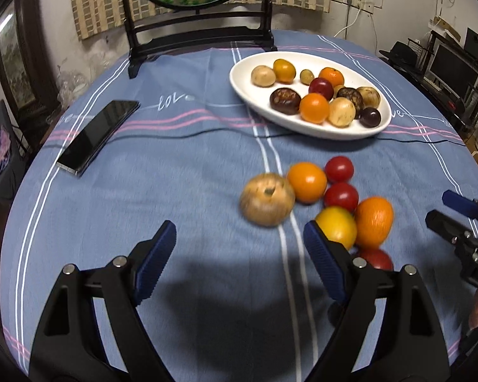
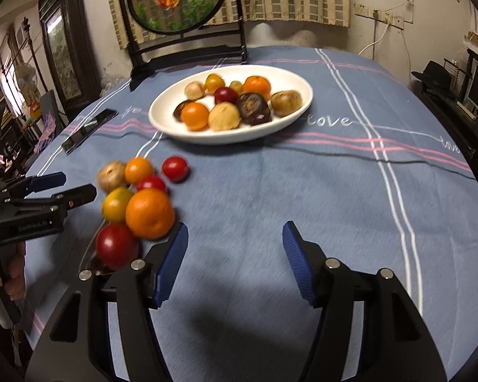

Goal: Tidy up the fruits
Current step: 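Lift both tools off the plate back toward the fruit pile, then grasp the dark purple fruit with the left tool while the right tool grasps the red fruit, then carry both fruits onto the white plate and open both tools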

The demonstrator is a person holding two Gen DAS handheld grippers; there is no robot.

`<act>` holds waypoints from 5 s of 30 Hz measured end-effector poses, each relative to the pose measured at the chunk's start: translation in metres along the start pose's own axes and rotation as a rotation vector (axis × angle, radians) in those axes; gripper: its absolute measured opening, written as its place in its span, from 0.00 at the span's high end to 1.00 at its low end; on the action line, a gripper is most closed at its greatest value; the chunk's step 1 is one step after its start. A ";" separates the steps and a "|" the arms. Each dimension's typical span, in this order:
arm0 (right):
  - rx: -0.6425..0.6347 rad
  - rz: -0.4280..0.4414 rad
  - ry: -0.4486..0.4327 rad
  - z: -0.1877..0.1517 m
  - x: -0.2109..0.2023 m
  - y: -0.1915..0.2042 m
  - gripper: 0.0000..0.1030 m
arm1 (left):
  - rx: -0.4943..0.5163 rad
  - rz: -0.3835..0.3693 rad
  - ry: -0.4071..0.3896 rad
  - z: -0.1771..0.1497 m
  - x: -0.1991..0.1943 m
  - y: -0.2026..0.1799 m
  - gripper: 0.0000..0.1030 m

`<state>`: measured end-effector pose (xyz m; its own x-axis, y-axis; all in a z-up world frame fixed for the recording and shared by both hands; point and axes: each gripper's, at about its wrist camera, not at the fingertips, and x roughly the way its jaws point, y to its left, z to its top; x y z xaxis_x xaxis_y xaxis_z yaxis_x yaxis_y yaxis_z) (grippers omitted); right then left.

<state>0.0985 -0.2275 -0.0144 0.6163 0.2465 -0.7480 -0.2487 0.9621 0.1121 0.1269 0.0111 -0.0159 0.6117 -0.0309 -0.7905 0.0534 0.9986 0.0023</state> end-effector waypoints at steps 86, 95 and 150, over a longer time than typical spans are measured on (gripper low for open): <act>-0.117 0.082 0.113 -0.027 0.017 0.077 0.61 | 0.004 -0.146 0.031 -0.059 -0.014 0.011 0.69; -0.049 0.057 0.059 -0.027 -0.003 0.039 0.61 | 0.025 -0.135 0.025 -0.059 -0.017 0.004 0.69; 0.056 0.044 -0.084 0.102 0.069 -0.003 0.35 | 0.060 0.014 -0.114 0.123 0.042 -0.056 0.09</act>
<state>0.2182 -0.2017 0.0007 0.6666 0.2957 -0.6843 -0.2361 0.9545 0.1824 0.2468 -0.0519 0.0258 0.6984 -0.0257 -0.7153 0.0896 0.9946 0.0518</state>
